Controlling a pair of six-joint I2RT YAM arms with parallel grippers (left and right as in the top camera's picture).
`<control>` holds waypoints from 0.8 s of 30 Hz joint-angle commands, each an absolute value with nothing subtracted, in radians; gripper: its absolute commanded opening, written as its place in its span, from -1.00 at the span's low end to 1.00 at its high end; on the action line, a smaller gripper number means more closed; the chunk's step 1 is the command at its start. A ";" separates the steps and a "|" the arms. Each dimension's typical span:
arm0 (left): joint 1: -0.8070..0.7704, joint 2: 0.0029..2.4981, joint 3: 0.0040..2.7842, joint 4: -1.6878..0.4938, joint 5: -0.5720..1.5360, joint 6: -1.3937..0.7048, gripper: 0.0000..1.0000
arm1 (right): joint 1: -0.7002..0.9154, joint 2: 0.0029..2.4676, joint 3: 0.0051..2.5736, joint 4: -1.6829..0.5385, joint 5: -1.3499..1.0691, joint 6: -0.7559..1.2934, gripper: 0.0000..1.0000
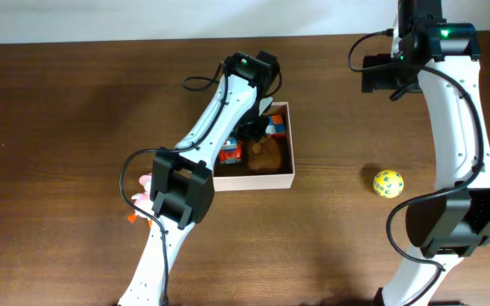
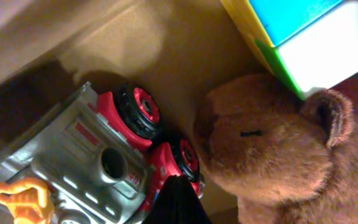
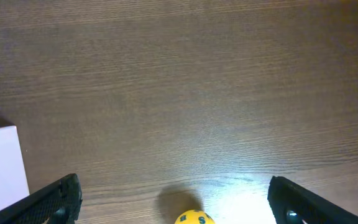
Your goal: Pack container
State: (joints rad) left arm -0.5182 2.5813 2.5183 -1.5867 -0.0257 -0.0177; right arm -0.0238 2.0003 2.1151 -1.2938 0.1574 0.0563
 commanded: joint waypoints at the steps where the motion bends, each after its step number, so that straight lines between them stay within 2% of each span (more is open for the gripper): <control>1: -0.506 2.584 2.516 -1.600 -0.039 -0.003 -0.97 | -0.027 1.996 2.132 -1.292 0.169 0.063 0.98; 14: -0.485 2.564 2.815 -1.688 0.032 -0.003 -0.96 | -0.027 1.996 2.132 -1.292 0.169 0.063 0.98; 24: -0.336 2.271 2.843 -1.688 0.031 -0.007 -0.84 | -0.027 1.996 2.132 -1.292 0.169 0.063 0.98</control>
State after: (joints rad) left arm -0.3901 2.4386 2.8182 -1.6836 0.0242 -0.0185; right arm -0.0238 2.0003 2.1151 -1.2934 0.1574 0.0559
